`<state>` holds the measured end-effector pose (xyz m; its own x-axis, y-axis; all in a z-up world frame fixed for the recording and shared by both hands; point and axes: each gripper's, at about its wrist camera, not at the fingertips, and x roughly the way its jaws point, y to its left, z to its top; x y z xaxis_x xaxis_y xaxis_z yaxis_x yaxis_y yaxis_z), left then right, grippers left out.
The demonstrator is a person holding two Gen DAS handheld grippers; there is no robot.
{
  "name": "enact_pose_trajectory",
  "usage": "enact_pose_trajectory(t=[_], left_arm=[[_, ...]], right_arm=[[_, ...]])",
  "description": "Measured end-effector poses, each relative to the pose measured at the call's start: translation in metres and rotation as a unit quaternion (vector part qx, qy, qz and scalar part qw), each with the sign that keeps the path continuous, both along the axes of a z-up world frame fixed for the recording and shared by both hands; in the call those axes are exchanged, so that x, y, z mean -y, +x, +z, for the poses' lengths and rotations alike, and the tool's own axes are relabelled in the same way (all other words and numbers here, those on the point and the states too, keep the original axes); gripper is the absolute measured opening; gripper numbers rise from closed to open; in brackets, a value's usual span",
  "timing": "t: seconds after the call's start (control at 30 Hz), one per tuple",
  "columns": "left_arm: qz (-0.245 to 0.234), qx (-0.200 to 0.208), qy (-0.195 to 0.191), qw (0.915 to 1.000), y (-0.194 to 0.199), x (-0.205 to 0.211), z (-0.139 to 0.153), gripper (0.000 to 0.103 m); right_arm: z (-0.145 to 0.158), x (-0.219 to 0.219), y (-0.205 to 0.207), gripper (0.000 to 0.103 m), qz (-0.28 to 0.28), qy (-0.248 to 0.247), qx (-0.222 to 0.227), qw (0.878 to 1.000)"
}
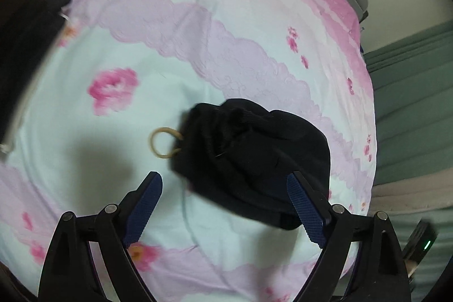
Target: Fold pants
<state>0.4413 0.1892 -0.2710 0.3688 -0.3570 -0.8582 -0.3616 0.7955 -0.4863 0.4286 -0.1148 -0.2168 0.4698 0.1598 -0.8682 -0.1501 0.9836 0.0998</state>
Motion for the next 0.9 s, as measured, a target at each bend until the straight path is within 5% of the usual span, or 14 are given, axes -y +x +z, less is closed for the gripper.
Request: enact_pose_trajectory(t=[0.17, 0.37, 0.47, 0.53, 0.57, 0.67, 0.9], left_arm=[[0.003, -0.02, 0.0, 0.9998, 0.024, 0.017, -0.021, 0.09], [0.038, -0.048, -0.049, 0.9969, 0.033, 0.019, -0.047, 0.088], [0.054, -0.05, -0.084, 0.9937, 0.034, 0.019, -0.053, 0.061], [0.049, -0.052, -0.083, 0.994, 0.035, 0.023, -0.053, 0.029], [0.043, -0.049, -0.078, 0.9948, 0.037, 0.024, -0.052, 0.027], [0.015, -0.028, -0.056, 0.9979, 0.039, 0.03, -0.038, 0.021], [-0.046, 0.09, -0.005, 0.9949, 0.038, 0.044, 0.049, 0.02]], right_arm=[[-0.034, 0.017, -0.011, 0.075, -0.018, 0.013, -0.042, 0.999], [-0.068, 0.02, -0.014, 0.075, 0.0, 0.034, -0.072, 0.997], [-0.085, 0.02, -0.01, 0.075, -0.008, 0.062, -0.088, 0.994], [-0.092, 0.02, -0.006, 0.075, -0.013, 0.076, -0.097, 0.992], [-0.096, 0.018, -0.004, 0.075, -0.015, 0.081, -0.102, 0.991], [-0.102, 0.011, 0.004, 0.075, -0.014, 0.072, -0.102, 0.992], [-0.116, 0.006, 0.017, 0.074, -0.02, 0.061, -0.119, 0.991]])
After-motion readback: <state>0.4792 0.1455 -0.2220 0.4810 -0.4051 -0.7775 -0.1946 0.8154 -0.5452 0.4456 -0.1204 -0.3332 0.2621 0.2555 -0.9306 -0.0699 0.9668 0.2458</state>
